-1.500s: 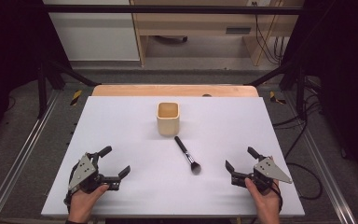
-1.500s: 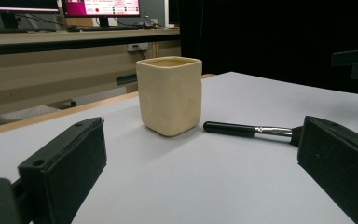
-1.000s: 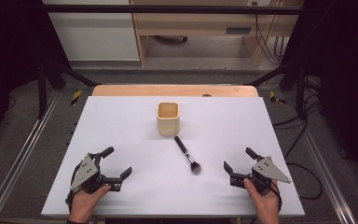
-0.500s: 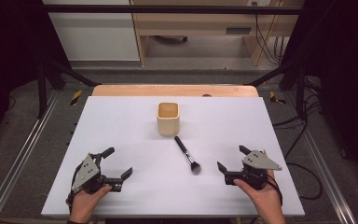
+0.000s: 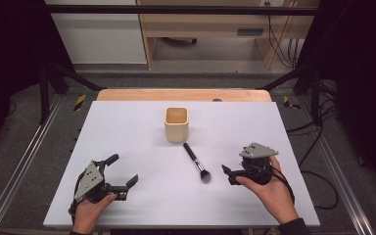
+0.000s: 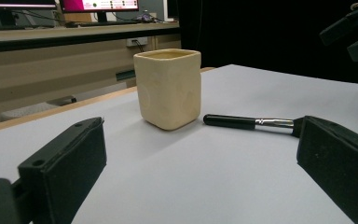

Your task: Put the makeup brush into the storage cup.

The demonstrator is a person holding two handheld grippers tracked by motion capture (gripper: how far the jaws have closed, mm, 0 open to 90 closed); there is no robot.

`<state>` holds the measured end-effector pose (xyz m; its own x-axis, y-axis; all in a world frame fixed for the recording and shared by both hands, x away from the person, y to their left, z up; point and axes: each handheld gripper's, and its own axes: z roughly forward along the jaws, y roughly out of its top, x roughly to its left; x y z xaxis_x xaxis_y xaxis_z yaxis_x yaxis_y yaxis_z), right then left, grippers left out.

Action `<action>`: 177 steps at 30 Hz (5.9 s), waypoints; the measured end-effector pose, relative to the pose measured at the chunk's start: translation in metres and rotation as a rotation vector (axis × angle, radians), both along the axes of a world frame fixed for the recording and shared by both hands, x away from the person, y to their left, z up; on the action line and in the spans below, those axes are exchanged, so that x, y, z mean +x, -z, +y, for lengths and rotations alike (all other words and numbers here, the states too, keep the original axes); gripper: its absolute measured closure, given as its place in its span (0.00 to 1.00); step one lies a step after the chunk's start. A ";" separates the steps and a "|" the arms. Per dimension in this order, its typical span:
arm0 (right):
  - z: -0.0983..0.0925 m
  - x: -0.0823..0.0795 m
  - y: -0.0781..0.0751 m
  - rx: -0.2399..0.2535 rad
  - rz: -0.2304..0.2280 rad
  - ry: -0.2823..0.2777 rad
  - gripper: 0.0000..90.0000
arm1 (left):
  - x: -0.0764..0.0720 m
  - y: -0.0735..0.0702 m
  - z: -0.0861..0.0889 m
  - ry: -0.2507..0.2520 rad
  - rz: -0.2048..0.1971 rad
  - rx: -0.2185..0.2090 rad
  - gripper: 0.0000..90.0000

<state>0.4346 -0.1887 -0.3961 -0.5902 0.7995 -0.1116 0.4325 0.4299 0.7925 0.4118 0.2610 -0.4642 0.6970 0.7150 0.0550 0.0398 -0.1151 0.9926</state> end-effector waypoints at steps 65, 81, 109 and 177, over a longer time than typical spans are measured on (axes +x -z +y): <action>0.089 0.071 0.013 -0.159 0.291 -0.037 0.08 | 0.002 -0.001 0.004 -0.011 0.003 -0.014 0.01; 0.094 0.080 0.024 -0.172 0.330 -0.018 0.07 | 0.002 -0.001 0.004 -0.009 0.003 -0.012 0.01; 0.106 0.080 0.042 -0.150 0.395 -0.001 0.28 | 0.002 -0.001 0.003 -0.002 0.004 -0.005 0.01; 0.101 0.071 0.038 -0.196 0.431 -0.113 0.79 | -0.001 -0.008 -0.005 0.012 -0.021 0.034 0.02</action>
<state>0.5054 -0.0874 -0.4338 -0.6977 0.7161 0.0205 0.6458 0.6163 0.4507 0.4105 0.2560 -0.4567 0.7036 0.7044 0.0940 0.0172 -0.1491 0.9887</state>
